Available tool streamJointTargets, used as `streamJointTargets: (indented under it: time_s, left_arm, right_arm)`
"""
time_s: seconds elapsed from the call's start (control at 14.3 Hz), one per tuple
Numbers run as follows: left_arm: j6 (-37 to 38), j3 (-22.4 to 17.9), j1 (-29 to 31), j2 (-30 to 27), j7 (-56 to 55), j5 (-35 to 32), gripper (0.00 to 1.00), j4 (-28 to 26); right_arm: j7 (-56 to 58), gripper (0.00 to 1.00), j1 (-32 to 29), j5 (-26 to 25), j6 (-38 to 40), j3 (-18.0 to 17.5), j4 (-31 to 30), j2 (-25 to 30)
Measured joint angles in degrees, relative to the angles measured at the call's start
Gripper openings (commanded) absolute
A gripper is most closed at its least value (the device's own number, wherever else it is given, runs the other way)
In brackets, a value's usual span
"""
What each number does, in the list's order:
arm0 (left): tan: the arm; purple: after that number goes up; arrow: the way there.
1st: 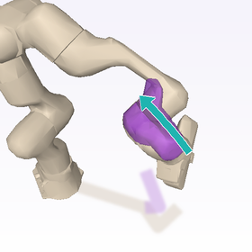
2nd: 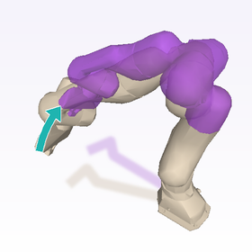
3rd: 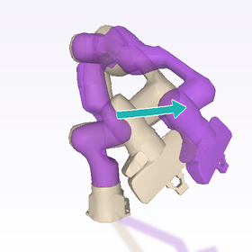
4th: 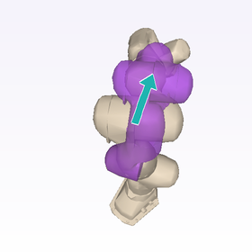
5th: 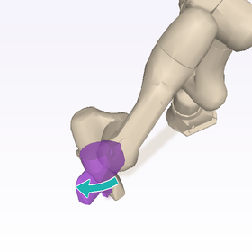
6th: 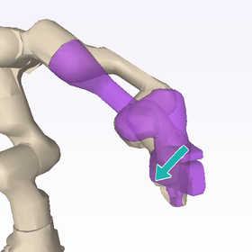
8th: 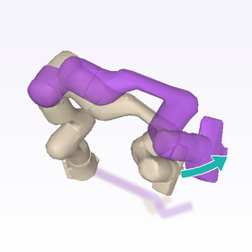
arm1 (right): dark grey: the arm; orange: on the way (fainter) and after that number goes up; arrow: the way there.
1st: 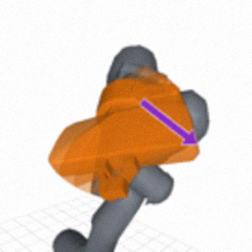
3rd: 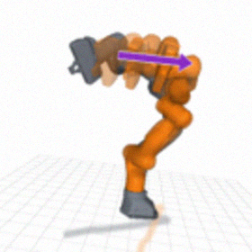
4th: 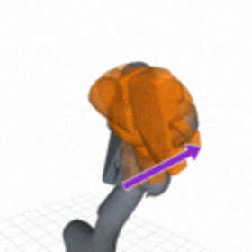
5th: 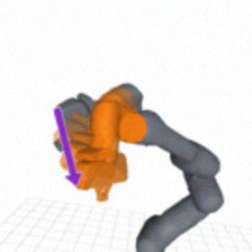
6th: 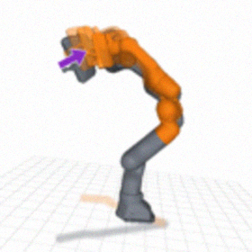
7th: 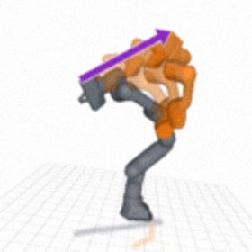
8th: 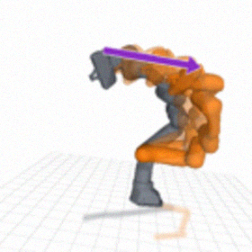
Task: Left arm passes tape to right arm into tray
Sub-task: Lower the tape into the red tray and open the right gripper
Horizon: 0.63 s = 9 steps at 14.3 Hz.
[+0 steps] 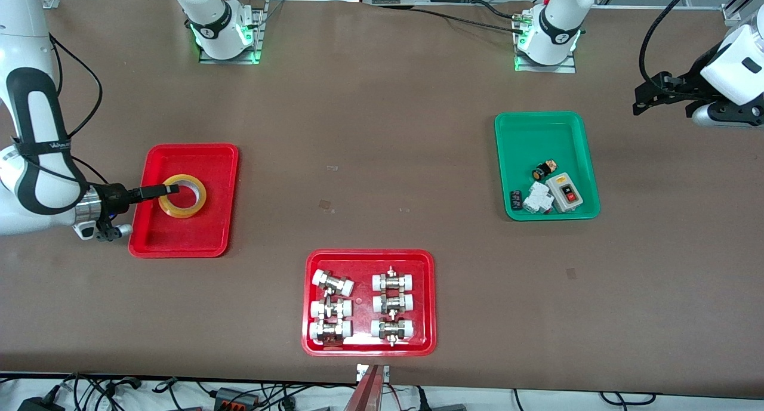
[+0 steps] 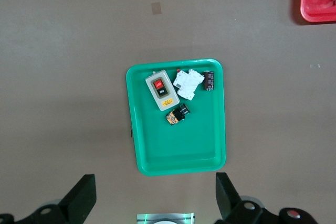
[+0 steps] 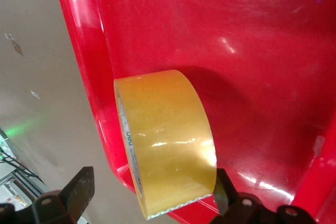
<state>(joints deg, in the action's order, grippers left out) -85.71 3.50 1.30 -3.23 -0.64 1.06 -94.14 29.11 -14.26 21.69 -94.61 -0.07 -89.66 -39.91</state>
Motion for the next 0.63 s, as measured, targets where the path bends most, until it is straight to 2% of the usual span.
streamJointTargets:
  time_s: [0.42,0.63]
  left_arm:
    - [-0.22,0.0,-0.03,0.0,0.0,0.0,1.0,0.0]
    - [-0.23,0.11,-0.08,0.0,0.0,0.0,1.0,0.0]
  right_arm:
    - [1.2,1.0,0.38,-2.13,-3.58,0.03,-1.42,-0.18]
    - [2.18,1.0,1.02,-6.35,-5.89,-0.13,-1.74,-0.11]
